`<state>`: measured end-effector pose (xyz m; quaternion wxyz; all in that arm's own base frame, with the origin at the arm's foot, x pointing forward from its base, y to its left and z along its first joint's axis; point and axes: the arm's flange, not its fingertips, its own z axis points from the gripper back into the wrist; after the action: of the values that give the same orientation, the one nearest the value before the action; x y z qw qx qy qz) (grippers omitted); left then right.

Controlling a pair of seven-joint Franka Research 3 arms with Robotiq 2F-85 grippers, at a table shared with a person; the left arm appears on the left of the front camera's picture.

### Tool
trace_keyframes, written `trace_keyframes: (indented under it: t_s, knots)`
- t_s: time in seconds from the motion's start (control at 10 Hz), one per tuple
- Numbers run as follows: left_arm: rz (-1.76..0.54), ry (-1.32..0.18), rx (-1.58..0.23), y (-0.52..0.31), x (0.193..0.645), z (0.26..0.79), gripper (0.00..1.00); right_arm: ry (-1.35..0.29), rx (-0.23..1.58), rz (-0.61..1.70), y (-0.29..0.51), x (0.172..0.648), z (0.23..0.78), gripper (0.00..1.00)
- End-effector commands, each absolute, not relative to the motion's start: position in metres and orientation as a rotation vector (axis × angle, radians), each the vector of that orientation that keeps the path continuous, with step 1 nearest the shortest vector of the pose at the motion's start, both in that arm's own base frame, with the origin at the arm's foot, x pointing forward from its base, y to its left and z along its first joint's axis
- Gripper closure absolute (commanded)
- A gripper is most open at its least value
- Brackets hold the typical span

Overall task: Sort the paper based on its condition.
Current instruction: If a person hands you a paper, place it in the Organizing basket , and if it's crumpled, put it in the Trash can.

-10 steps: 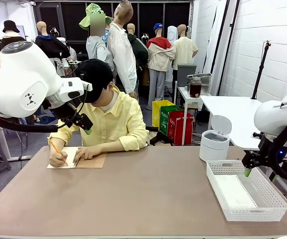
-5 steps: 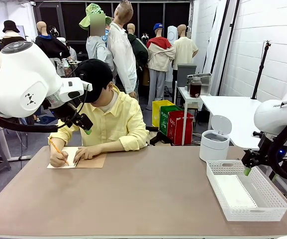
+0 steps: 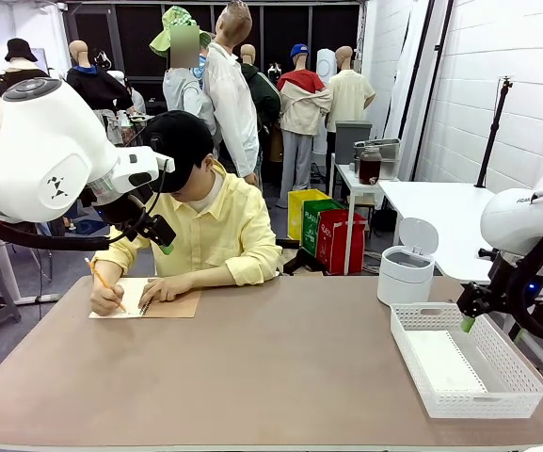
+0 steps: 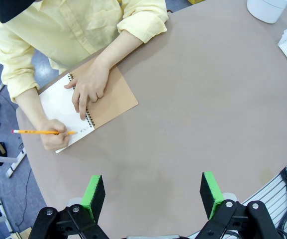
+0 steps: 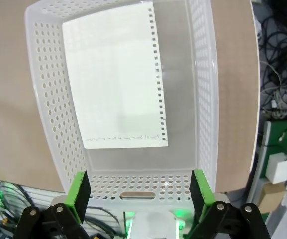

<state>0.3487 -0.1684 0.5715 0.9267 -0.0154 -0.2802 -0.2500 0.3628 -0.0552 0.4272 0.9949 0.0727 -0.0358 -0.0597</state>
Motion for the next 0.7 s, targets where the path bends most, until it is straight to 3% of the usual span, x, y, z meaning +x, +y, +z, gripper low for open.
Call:
trace_keyframes:
  t_s: [0.0,0.6]
  knots:
    - [-0.519,-0.576,-0.028,-0.168,0.348,0.572,0.00,-0.145,0.161,-0.012,-0.036,0.376,0.452,0.00]
    - [-0.519,-0.576,-0.028,-0.168,0.348,0.572,0.00,-0.331,0.174,0.505,0.044,0.377,0.542,0.00]
